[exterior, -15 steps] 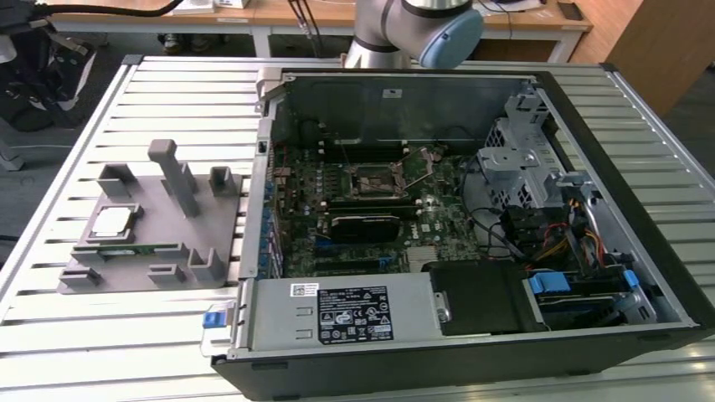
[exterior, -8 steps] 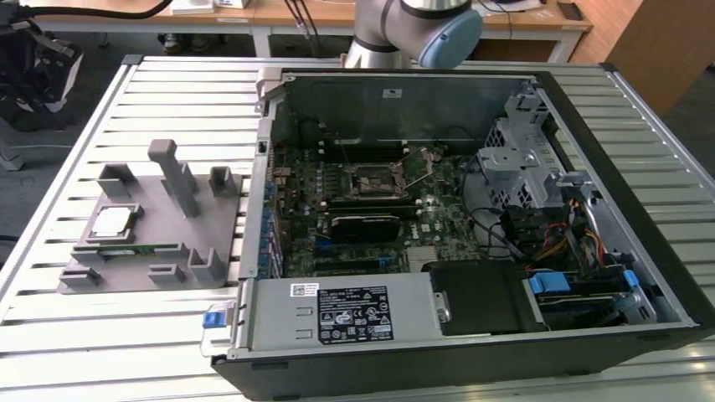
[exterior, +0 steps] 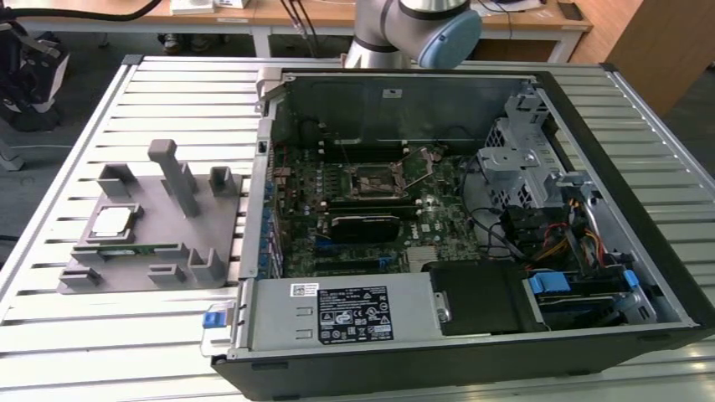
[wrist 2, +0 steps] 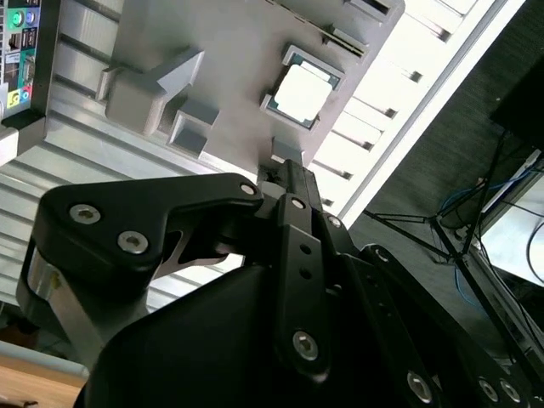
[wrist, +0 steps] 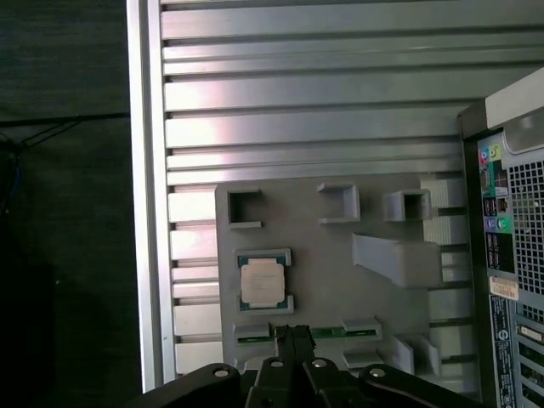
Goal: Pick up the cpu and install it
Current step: 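Reach for the cpu, then pick up the cpu and move it towards the insertion slot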
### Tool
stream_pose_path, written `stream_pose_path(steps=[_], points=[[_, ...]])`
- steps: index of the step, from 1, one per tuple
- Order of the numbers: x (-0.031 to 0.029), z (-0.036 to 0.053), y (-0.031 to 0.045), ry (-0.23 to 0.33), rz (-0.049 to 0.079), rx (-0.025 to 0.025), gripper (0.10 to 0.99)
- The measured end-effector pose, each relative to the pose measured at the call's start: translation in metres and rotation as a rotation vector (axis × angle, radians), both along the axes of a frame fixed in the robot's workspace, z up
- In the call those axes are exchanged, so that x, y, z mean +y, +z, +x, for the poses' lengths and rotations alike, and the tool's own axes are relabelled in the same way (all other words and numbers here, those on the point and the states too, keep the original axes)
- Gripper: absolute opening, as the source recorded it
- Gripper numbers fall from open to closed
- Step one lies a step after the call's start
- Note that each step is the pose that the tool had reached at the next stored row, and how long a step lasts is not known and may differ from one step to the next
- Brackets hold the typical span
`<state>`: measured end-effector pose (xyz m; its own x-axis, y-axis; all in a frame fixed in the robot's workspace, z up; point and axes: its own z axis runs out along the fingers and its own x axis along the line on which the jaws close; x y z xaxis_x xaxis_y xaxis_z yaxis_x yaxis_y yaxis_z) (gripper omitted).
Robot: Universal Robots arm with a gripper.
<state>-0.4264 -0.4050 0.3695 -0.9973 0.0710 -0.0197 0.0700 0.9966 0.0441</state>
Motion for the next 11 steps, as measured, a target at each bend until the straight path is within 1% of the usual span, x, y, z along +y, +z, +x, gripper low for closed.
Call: stream_pose_path(steps=[3,7,9,11], points=[[0.0000,-0.0003,-0.0012,0.000,0.000,0.0014,0.106],[0.0000,-0.0009,-0.0032,0.000,0.000,0.0016,0.106],[0.0000,-0.0010,-0.0046,0.000,0.000,0.0012,0.106],[-0.0002,-0.0016,-0.0066,0.000,0.000,-0.0008,0.106]])
